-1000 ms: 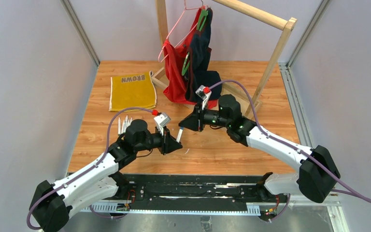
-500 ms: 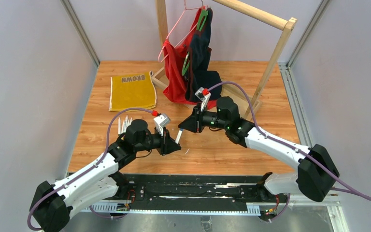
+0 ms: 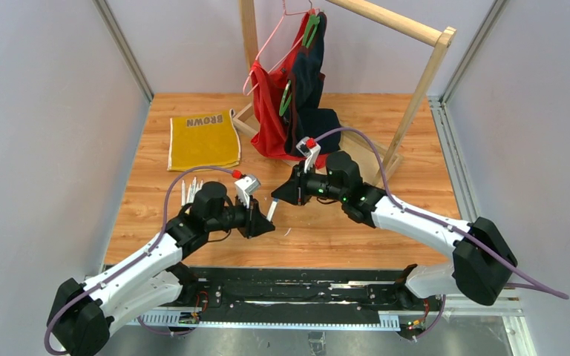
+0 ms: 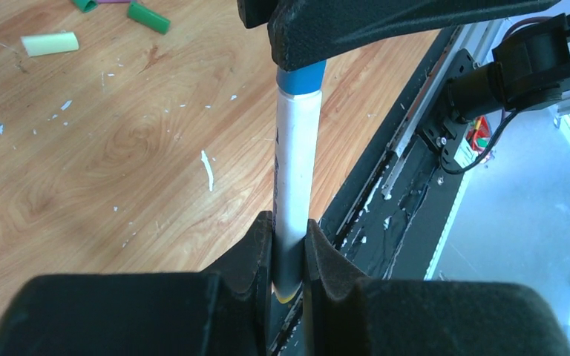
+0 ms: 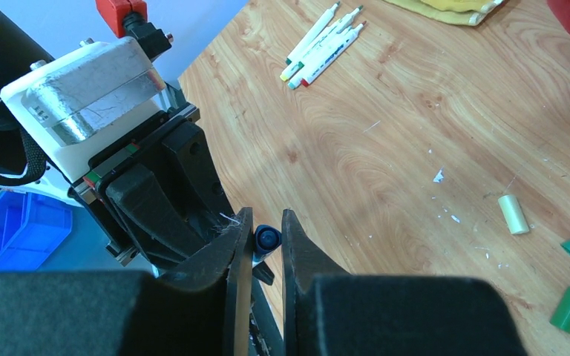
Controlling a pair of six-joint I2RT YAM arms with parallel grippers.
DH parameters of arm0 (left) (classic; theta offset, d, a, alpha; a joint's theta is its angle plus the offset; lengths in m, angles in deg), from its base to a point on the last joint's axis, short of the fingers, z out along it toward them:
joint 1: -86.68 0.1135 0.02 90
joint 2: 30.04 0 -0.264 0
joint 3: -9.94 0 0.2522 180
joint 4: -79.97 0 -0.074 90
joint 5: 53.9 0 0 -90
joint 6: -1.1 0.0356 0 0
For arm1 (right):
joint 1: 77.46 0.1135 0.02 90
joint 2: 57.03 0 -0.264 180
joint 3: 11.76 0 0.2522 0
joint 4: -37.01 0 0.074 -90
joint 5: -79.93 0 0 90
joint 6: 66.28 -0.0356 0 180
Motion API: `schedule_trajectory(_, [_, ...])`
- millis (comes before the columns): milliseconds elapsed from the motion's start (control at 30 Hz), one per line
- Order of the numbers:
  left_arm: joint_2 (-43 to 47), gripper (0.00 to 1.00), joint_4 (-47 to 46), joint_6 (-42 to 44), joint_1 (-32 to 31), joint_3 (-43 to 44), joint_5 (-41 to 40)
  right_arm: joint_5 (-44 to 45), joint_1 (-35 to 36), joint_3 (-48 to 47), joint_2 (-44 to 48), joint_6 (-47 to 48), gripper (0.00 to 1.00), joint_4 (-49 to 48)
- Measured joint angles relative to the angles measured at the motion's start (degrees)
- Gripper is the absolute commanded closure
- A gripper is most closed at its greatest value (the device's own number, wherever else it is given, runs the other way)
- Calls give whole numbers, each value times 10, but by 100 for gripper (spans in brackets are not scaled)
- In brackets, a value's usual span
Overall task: Insert the pens into the pen caps
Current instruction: Press the pen cap onto the pen.
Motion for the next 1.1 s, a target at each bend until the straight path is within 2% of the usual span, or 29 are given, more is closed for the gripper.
schedule_trajectory(533, [1,100,1,-47,55,0,90,-7,6,7,-16,13,100,-36])
schedule_trajectory(867, [1,100,1,-73,69,0,124,-20,6,7,-18,23,99,-40])
schedule_trajectory(1100, [11,100,-11,-51,73,-11,123,-25,6,9,-18,11,100,-51])
